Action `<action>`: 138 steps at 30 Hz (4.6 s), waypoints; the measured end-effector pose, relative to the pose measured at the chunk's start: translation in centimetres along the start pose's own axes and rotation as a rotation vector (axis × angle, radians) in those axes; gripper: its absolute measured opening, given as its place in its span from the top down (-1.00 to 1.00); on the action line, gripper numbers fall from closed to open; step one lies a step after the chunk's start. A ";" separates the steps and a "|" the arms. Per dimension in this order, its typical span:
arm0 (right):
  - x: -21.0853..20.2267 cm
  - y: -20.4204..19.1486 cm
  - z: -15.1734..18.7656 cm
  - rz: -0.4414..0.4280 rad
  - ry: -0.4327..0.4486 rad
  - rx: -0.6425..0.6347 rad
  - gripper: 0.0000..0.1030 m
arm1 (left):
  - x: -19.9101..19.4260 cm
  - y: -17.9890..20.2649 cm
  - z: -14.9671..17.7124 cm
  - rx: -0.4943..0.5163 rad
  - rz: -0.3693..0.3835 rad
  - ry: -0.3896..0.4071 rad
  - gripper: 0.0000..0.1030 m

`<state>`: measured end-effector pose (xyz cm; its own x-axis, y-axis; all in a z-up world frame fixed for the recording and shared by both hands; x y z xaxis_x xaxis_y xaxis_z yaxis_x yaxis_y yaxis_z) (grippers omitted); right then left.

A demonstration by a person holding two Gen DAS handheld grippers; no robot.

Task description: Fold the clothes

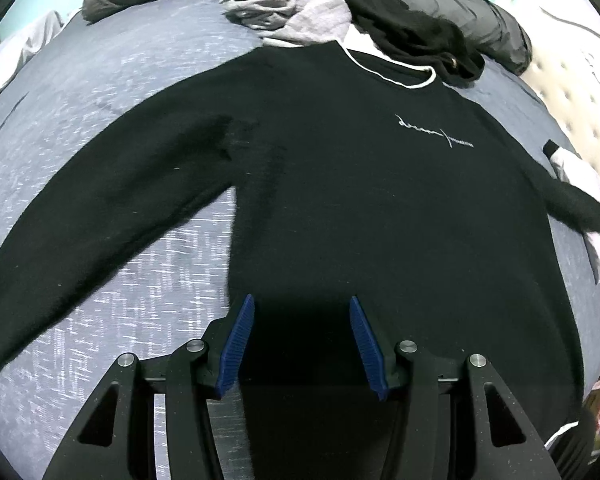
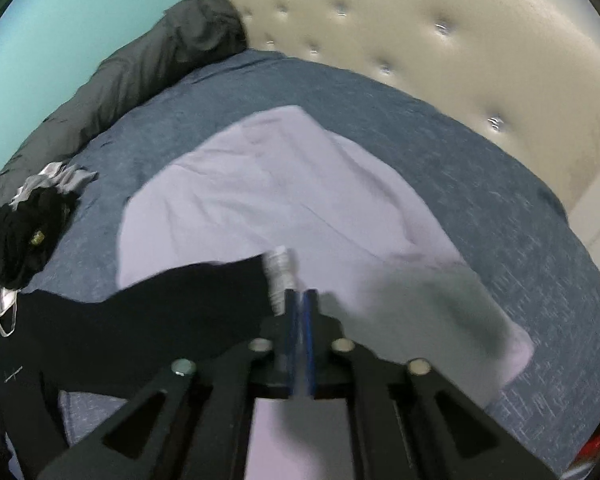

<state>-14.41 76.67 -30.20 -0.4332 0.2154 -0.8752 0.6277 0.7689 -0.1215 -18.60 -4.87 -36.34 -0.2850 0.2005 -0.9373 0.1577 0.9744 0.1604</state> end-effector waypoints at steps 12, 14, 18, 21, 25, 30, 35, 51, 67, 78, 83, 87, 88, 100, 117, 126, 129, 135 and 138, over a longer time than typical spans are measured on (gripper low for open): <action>-1.5 -3.8 0.6 -0.212 0.035 -0.072 0.97 | -1.8 -3.4 -0.7 -0.066 -0.020 0.034 -0.05; -0.4 -5.1 1.5 -0.218 -0.008 -0.102 0.97 | -2.3 -4.5 -0.7 -0.094 -0.019 0.040 -0.05; 1.7 -5.0 2.8 -0.163 -0.061 -0.085 0.97 | -3.2 -8.0 -0.3 -0.185 -0.025 0.049 -0.05; 1.4 -4.5 3.0 -0.152 -0.035 -0.062 0.97 | -4.2 -11.5 0.2 -0.242 -0.053 0.056 -0.07; -0.2 -4.5 2.8 -0.156 0.014 -0.050 0.97 | -5.6 -16.6 0.8 -0.309 -0.104 0.074 -0.25; -1.7 -5.5 3.1 -0.176 0.034 -0.061 0.97 | -6.6 -24.1 2.7 -0.410 -0.194 0.066 -0.32; -2.7 -6.9 4.0 -0.184 0.033 -0.080 0.97 | -8.2 -29.8 5.1 -0.497 -0.256 0.094 -0.33; -5.7 -11.7 5.7 -0.198 0.025 -0.147 0.97 | -7.1 -35.7 8.1 -0.545 -0.227 0.092 -0.22; -8.3 -13.9 5.9 -0.195 0.044 -0.180 0.97 | -11.8 -37.1 3.7 -0.447 -0.304 0.236 0.84; -9.0 -13.3 6.3 -0.140 0.036 -0.194 0.97 | -11.5 -40.3 0.3 -0.465 -0.346 0.190 0.82; -8.5 -12.6 6.2 -0.128 0.026 -0.185 0.97 | -9.9 -41.5 1.8 -0.564 -0.308 0.132 0.44; -7.5 -11.3 5.9 -0.109 0.007 -0.159 0.95 | -10.5 -40.7 2.8 -0.568 -0.326 0.141 0.03; -7.2 -10.7 5.8 -0.103 -0.003 -0.141 0.83 | -10.8 -40.5 3.0 -0.580 -0.327 0.150 -0.13; -4.4 -3.8 5.1 -0.148 -0.045 0.122 0.05 | -11.7 -31.0 0.8 -0.589 -0.180 0.268 -0.34; 0.0 -2.1 2.7 -0.215 -0.021 0.197 -0.03 | -4.0 -17.2 0.4 -0.505 -0.079 0.231 -0.34; 0.0 -3.7 2.9 -0.182 0.010 0.098 0.81 | -2.3 -14.2 1.5 -0.472 -0.077 0.252 -0.34; -1.0 -5.2 2.9 -0.182 0.040 0.038 0.84 | -2.5 -13.4 1.7 -0.430 -0.095 0.273 -0.34; -4.4 -10.4 2.5 -0.255 0.079 -0.061 0.85 | -2.8 -12.7 2.4 -0.386 -0.101 0.299 -0.34; -6.4 -14.4 2.4 -0.303 0.098 -0.120 0.85 | -2.6 -12.5 2.6 -0.372 -0.078 0.293 -0.34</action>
<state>-19.11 62.71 -23.96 -0.6523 0.0187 -0.7577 0.3827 0.8710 -0.3080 -17.40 -17.79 -36.66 -0.5457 0.0939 -0.8327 -0.2086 0.9472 0.2435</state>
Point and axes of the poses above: each gripper's, at about its wrist camera, not at the fingertips, and x roughly the way its jaws point, y to its right, z to its underside, the point moved 7 cm from there along x, roughly the way its jaws point, and after that the axes turned 7 degrees about -y, right-handed, at the moved point
